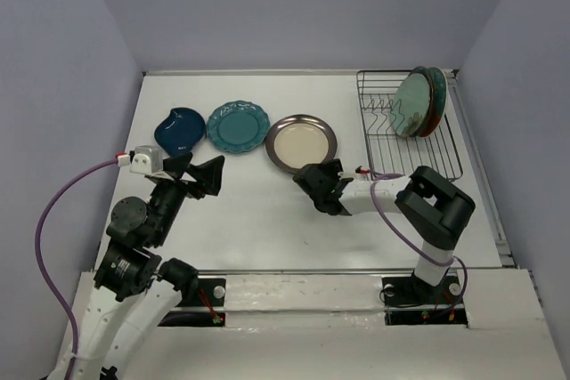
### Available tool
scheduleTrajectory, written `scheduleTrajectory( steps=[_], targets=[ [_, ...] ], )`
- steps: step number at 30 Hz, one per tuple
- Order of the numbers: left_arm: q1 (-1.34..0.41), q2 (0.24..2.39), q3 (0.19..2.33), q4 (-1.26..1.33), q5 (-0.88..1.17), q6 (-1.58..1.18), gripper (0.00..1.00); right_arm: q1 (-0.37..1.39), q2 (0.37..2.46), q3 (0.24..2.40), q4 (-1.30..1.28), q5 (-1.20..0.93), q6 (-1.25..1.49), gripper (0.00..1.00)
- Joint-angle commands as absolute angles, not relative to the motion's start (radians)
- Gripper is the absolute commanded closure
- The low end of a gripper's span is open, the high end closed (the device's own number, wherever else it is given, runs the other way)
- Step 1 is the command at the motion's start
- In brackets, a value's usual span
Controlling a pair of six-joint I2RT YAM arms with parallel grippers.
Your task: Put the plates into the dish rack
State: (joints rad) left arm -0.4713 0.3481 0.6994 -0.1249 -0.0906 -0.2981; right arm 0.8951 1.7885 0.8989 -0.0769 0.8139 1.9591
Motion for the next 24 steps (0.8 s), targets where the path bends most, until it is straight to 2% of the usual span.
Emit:
scheduleTrajectory(
  steps=[1,5,7,9,13,14,16,20,24],
  targets=[
    [-0.477,0.342,0.698,-0.094,-0.098,-0.293,0.01,0.873,1.865,0.922,-0.126,0.867,2.124,0.38],
    [-0.479,0.35,0.699,-0.095,-0.101,-0.293,0.01,0.851,1.92,0.939,-0.123,0.847,2.184,0.47],
    [-0.479,0.357,0.699,-0.097,-0.101,-0.293,0.01,0.851,1.933,0.956,-0.123,0.868,2.155,0.56],
    [-0.479,0.36,0.699,-0.095,-0.1,-0.293,0.01,0.842,1.936,0.965,-0.123,0.888,2.14,0.59],
    [-0.48,0.365,0.701,-0.094,-0.1,-0.293,0.01,0.842,1.948,0.986,-0.124,0.9,2.108,0.73],
    [-0.48,0.367,0.7,-0.094,-0.1,-0.293,0.01,0.842,1.951,0.989,-0.124,0.903,2.094,0.82],
    [-0.48,0.367,0.699,-0.095,-0.103,-0.291,0.01,0.842,1.95,1.0,-0.124,0.913,2.059,0.91],
    [-0.48,0.371,0.699,-0.097,-0.107,-0.291,0.01,0.842,1.913,1.003,-0.147,0.936,1.947,0.93],
    [-0.479,0.379,0.703,-0.092,-0.106,-0.293,0.01,0.891,1.826,1.031,-0.245,1.049,1.814,0.93]
  ],
)
